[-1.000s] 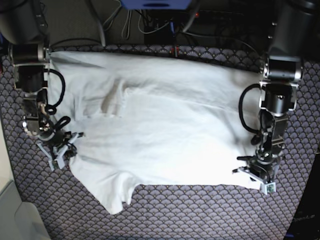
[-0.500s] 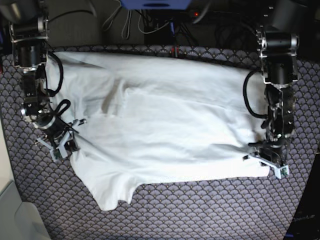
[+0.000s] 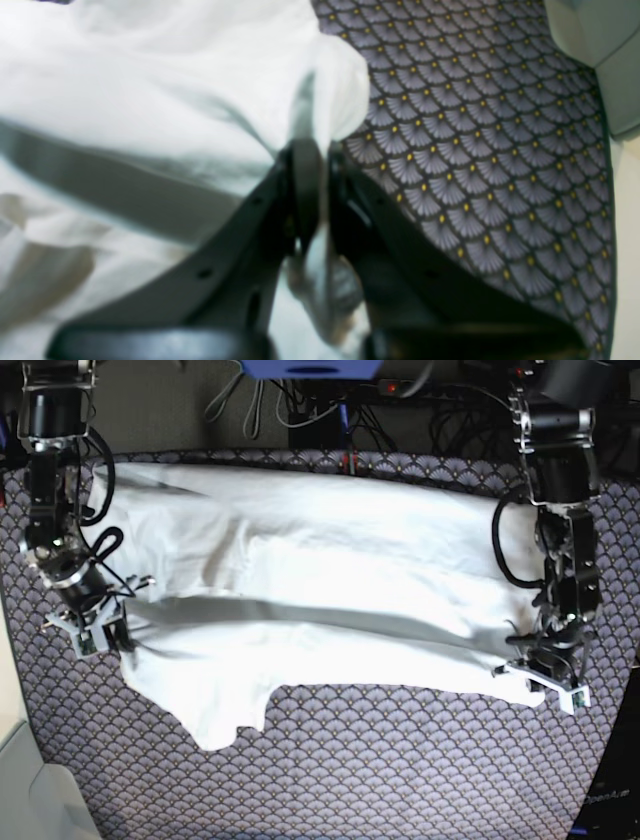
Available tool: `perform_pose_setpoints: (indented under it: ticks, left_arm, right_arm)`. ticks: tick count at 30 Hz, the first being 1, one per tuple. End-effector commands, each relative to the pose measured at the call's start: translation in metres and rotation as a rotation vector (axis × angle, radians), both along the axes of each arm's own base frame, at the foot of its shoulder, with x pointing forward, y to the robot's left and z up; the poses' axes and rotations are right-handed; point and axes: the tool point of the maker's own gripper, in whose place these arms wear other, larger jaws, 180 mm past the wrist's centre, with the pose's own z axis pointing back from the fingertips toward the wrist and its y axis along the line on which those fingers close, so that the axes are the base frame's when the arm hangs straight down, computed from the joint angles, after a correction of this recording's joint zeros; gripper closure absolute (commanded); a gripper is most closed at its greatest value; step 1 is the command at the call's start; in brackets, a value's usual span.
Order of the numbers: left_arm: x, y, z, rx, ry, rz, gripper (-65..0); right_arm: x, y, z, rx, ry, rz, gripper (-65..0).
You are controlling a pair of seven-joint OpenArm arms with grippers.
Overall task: Fold the T-shirt properly
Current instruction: 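Lift the hem corners with both grippers and pull toward the collar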
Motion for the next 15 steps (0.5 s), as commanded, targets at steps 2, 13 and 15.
perform_pose_setpoints:
  ticks: [2,13,15]
  left_arm:
    - [0.004,0.004,0.019,0.02,-0.032,-0.006,-0.4]
    - [-0.038,0.019,0.023,0.013,0.021,0.029,-0.4]
    - [-0.045,0.022,0.021,0.011,0.042,0.036,-0.4]
  right_arm:
    - [-0.001,-0.006,0.021,-0.013,-0.065,-0.002,0.0]
    - [-0.056,0.0,0.008,-0.027,-0.019,0.018,0.0]
    - [-0.064,-0.006,0.005,-0.025,-0.015,0.004,0.0]
